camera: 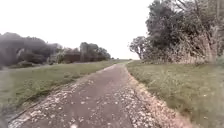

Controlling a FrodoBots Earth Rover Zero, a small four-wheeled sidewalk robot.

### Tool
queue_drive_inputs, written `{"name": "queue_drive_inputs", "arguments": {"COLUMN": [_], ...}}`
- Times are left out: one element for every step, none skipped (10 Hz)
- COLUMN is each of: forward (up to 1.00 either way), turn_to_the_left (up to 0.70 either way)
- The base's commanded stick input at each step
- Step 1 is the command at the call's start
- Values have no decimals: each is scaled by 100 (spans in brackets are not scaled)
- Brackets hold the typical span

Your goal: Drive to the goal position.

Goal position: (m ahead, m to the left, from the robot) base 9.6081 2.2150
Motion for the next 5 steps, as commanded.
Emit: {"name": "queue_drive_inputs", "arguments": {"forward": [70, 70, 70, 70, 70], "turn_to_the_left": [-16, -1, 0, 0, 0]}}
